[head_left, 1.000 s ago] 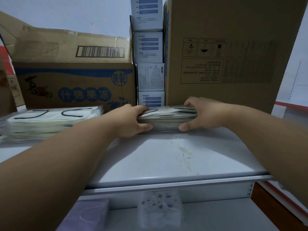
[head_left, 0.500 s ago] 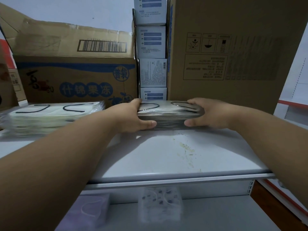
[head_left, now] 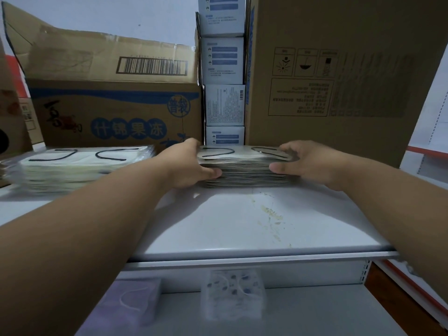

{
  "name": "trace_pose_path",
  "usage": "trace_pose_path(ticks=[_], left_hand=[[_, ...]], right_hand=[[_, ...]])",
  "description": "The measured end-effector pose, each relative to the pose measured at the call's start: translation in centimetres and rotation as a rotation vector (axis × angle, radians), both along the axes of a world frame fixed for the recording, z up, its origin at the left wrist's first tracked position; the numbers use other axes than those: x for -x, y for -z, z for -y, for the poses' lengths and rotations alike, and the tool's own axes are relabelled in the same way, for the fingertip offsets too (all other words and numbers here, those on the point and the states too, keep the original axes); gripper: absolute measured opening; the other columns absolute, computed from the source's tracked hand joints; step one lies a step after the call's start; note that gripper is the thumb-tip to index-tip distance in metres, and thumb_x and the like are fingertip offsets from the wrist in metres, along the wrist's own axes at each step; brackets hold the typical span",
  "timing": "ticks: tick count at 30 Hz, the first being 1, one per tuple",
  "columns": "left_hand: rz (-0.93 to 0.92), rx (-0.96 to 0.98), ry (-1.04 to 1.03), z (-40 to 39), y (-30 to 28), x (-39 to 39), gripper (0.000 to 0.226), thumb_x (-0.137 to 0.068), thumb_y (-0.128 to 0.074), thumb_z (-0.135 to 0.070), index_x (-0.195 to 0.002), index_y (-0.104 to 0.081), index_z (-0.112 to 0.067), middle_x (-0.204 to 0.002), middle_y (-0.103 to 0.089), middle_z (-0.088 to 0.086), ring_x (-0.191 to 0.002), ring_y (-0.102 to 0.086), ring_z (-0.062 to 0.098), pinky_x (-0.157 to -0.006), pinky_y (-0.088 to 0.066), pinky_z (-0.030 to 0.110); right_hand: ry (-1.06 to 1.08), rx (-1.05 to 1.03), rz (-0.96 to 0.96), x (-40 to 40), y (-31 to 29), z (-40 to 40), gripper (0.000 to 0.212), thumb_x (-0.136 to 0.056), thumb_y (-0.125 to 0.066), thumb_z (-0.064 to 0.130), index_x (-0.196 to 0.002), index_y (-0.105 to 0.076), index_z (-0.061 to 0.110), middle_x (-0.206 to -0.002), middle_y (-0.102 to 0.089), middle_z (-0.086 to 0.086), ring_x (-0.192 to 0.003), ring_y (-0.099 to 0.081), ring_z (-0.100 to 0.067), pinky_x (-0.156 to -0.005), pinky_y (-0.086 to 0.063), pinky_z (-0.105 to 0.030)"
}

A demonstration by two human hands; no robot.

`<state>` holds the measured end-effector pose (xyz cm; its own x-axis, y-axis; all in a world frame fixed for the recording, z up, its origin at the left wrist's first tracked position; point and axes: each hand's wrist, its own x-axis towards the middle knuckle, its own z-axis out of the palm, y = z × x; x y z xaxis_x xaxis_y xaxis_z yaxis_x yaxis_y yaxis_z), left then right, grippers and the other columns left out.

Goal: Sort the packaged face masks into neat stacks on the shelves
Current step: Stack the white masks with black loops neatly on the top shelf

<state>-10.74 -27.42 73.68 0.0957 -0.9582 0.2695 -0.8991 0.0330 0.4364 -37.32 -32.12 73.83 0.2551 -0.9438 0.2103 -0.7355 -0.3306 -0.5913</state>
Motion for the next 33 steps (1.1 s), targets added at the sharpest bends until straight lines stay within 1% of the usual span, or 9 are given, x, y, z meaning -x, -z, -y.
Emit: trace_pose_path(ticks=[4, 7, 9, 13, 16, 18, 23, 28, 33], left_hand=[[-0.073, -0.007, 0.008, -0.1, 0.3, 0.1, 0.081, -0.077, -0.078, -0.053, -0.144, -0.042, -0.025, -0.133, -0.056, -0.001, -0.103, -0.051, 0.017, -0.084, -0.039, 0.028], [-0.257, -0.067, 0.012, 0.4, 0.4, -0.2, 0.101, -0.064, -0.078, -0.07, -0.146, -0.039, -0.026, -0.133, -0.055, -0.001, -0.107, -0.056, 0.02, -0.087, -0.047, 0.032], [-0.458, -0.111, 0.02, 0.5, 0.5, -0.2, 0.128, -0.039, -0.074, -0.088, -0.147, -0.038, -0.029, -0.136, -0.053, -0.001, -0.119, -0.053, 0.023, -0.099, -0.046, 0.037], [-0.554, -0.129, 0.021, 1.5, 1.2, -0.6, 0.144, -0.018, -0.074, -0.09, -0.144, -0.042, -0.03, -0.139, -0.054, -0.003, -0.125, -0.052, 0.026, -0.106, -0.045, 0.045], [-0.528, -0.107, -0.006, 1.6, 1.4, -0.8, 0.14, -0.019, -0.075, -0.089, -0.142, -0.045, -0.03, -0.135, -0.058, -0.003, -0.121, -0.057, 0.025, -0.104, -0.047, 0.043], [-0.51, -0.09, -0.006, 1.4, 1.3, -0.6, 0.124, -0.037, -0.078, -0.083, -0.143, -0.045, -0.029, -0.136, -0.058, -0.002, -0.121, -0.056, 0.024, -0.106, -0.046, 0.042], [-0.417, -0.079, 0.037, 1.3, 1.3, -0.9, 0.097, -0.07, -0.076, -0.066, -0.151, -0.034, -0.034, -0.141, -0.052, 0.001, -0.122, -0.053, 0.024, -0.106, -0.044, 0.041], [0.046, -0.031, 0.14, -0.2, -0.1, -0.4, 0.075, -0.079, -0.063, -0.068, -0.146, -0.033, -0.052, -0.165, -0.01, -0.003, -0.148, -0.025, 0.027, -0.116, -0.032, 0.042], [0.401, 0.142, 0.237, -1.4, -2.2, 0.7, 0.072, -0.079, -0.057, -0.073, -0.142, -0.043, -0.042, -0.147, -0.043, -0.008, -0.133, -0.042, 0.018, -0.107, -0.042, 0.039]], right_hand=[[0.023, 0.019, 0.063, 0.1, 0.0, -0.1, 0.083, -0.072, -0.079, 0.057, -0.141, -0.05, 0.022, -0.138, -0.054, 0.003, -0.124, -0.052, -0.017, -0.103, -0.036, -0.027], [-0.002, -0.085, 0.175, 0.3, 0.1, -0.1, 0.132, -0.032, -0.08, 0.082, -0.145, -0.043, 0.025, -0.144, -0.05, 0.008, -0.129, -0.05, -0.016, -0.113, -0.036, -0.038], [-0.054, -0.206, 0.389, 0.1, 0.1, -0.4, 0.15, -0.029, -0.087, 0.069, -0.155, -0.023, 0.017, -0.156, -0.036, 0.003, -0.14, -0.038, -0.018, -0.12, -0.027, -0.042], [-0.072, -0.267, 0.453, -0.2, 0.3, -0.5, 0.109, -0.06, -0.089, 0.034, -0.15, -0.031, 0.011, -0.137, -0.055, -0.003, -0.12, -0.055, -0.017, -0.108, -0.041, -0.032], [-0.003, -0.129, 0.321, -0.1, 0.5, 0.4, 0.153, -0.023, -0.095, 0.059, -0.153, -0.027, 0.018, -0.149, -0.045, 0.0, -0.129, -0.049, -0.019, -0.113, -0.038, -0.039], [0.001, -0.087, 0.261, 0.1, 0.6, 0.8, 0.141, -0.038, -0.096, 0.055, -0.154, -0.024, 0.018, -0.151, -0.041, 0.003, -0.135, -0.044, -0.019, -0.116, -0.034, -0.04], [-0.026, -0.093, 0.094, 0.9, 0.8, 1.3, 0.151, -0.03, -0.091, 0.069, -0.156, -0.019, 0.025, -0.151, -0.04, 0.012, -0.137, -0.04, -0.014, -0.117, -0.03, -0.037], [-0.054, 0.041, -0.11, 1.0, 0.4, 0.6, 0.106, -0.059, -0.089, 0.051, -0.149, -0.039, 0.027, -0.139, -0.052, 0.012, -0.125, -0.051, -0.013, -0.113, -0.037, -0.033], [-0.052, 0.286, -0.339, 0.4, -1.6, -1.2, 0.08, -0.061, -0.084, 0.06, -0.129, -0.05, 0.033, -0.153, -0.033, 0.005, -0.143, -0.03, -0.014, -0.114, -0.031, -0.033]])
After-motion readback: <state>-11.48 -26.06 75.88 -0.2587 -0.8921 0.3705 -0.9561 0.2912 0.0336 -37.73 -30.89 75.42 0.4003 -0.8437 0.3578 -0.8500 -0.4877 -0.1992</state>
